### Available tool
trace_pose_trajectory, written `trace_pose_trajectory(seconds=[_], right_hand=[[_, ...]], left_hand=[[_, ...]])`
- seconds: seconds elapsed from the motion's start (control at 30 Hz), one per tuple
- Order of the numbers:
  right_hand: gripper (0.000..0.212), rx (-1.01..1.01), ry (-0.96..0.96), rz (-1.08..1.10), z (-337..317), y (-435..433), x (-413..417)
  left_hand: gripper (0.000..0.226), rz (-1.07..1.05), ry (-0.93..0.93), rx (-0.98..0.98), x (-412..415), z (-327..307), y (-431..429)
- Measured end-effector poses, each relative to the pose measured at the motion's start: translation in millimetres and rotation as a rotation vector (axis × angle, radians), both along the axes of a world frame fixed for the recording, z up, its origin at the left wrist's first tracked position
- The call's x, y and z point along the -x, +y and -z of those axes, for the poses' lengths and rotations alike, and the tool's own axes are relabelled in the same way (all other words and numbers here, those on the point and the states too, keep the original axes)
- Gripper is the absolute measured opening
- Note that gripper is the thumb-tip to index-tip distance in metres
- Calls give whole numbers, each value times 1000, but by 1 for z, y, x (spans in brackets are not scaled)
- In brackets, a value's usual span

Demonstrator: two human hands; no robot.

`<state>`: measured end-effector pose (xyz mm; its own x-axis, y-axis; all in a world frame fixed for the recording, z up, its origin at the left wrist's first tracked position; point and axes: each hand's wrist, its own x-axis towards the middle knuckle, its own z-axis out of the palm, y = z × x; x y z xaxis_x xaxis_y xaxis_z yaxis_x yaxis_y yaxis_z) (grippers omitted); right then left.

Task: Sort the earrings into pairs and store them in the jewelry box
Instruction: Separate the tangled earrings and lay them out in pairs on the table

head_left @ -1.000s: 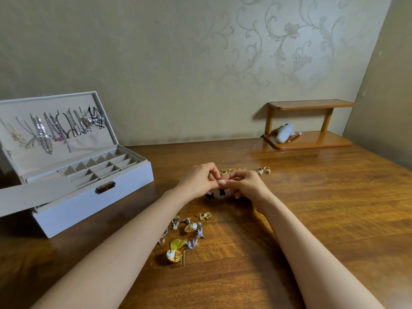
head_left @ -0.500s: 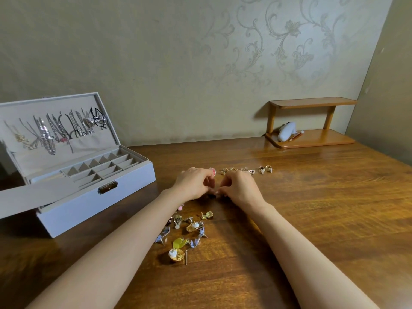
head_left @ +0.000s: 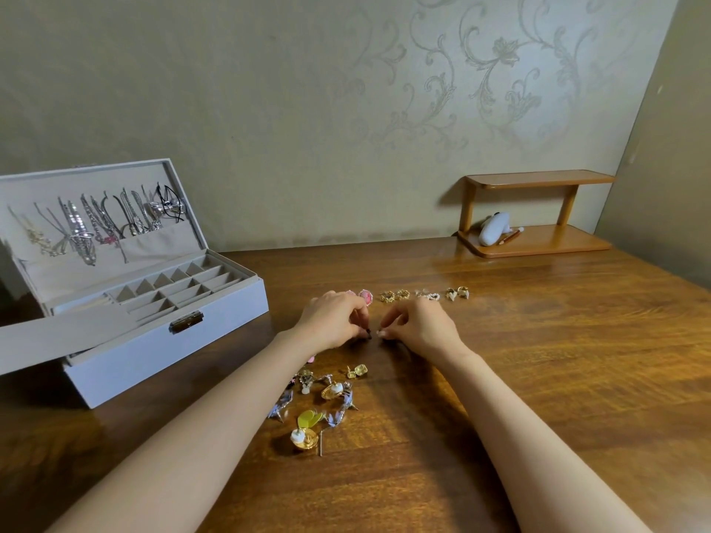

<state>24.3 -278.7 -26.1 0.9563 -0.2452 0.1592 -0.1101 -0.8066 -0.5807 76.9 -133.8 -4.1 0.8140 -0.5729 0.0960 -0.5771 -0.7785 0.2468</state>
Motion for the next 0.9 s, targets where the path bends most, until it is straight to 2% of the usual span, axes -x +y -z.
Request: trace_pose_trajectory(seconds=[0.17,0.27,0.4,0.47,0.53,0.63,0.9], right_hand=[[9,13,-90,67,9,9,-4],[9,-32,-138,72,6,2,-5],[17,134,-183,-124,3,-12,0],[23,235,-224,-251,7,-19,8],[38,298,-212,-356,12,-22,18],[58,343,-150,-408,20,-22,25],[60,374,-135,-400,24,-10,1]], left_hand=[[19,17,-38,13,4,-1,3],[22,23,-141,61,7,0,10],[32,151,-226,-73,19,4,23],[36,213,-223,-154,24,7,26],[40,242,-197,-220,25,10,27],[44,236,-149,-241,23,15,29],[44,179,-70,-231,1,11,31]])
